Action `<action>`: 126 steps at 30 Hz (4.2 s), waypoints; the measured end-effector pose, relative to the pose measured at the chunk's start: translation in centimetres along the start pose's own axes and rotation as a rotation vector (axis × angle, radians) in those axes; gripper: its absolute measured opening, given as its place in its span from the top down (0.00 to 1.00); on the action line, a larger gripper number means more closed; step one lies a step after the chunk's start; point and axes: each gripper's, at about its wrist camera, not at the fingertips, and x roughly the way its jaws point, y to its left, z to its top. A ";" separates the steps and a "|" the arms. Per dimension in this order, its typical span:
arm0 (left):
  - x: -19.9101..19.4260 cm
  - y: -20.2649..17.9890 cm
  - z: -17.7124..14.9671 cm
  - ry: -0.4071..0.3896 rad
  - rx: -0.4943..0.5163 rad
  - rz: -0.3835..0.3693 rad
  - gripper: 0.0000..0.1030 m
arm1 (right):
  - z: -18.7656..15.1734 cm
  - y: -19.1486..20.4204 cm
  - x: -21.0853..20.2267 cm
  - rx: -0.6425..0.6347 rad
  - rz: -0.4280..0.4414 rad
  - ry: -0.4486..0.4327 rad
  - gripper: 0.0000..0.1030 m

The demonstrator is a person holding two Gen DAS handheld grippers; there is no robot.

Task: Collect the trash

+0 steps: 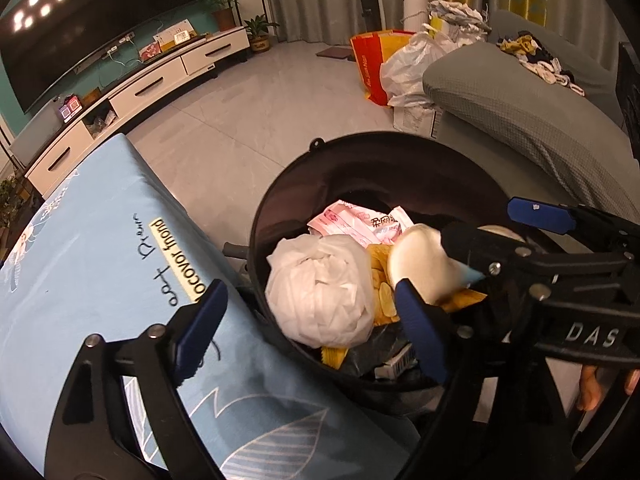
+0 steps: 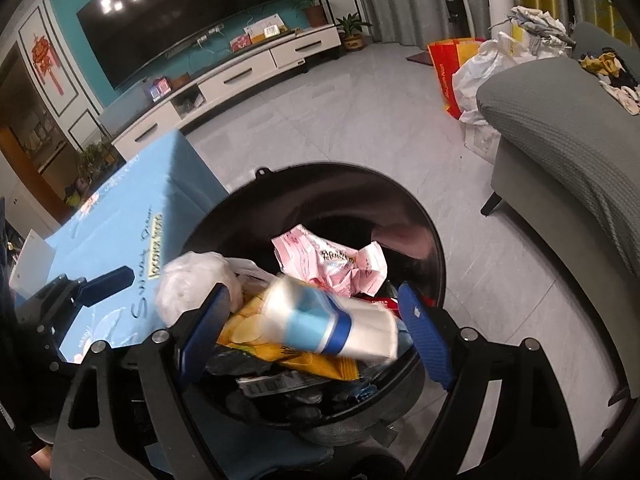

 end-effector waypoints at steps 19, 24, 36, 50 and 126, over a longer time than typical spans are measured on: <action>-12.8 5.3 -2.8 -0.032 -0.244 0.021 0.03 | -2.1 4.3 -11.7 -0.124 -0.146 -0.068 0.03; -15.5 5.5 -3.5 -0.016 -0.300 0.032 0.03 | -2.6 6.5 -13.9 -0.195 -0.173 -0.096 0.03; -20.2 5.0 -4.3 -0.073 -0.288 0.098 0.03 | -3.4 7.9 -16.1 -0.228 -0.134 -0.080 0.03; -20.6 3.8 -4.1 -0.077 -0.256 0.128 0.03 | -3.1 7.6 -16.7 -0.213 -0.150 -0.105 0.03; -20.7 4.1 -4.3 -0.096 -0.259 0.156 0.03 | -3.2 7.4 -16.6 -0.232 -0.175 -0.101 0.03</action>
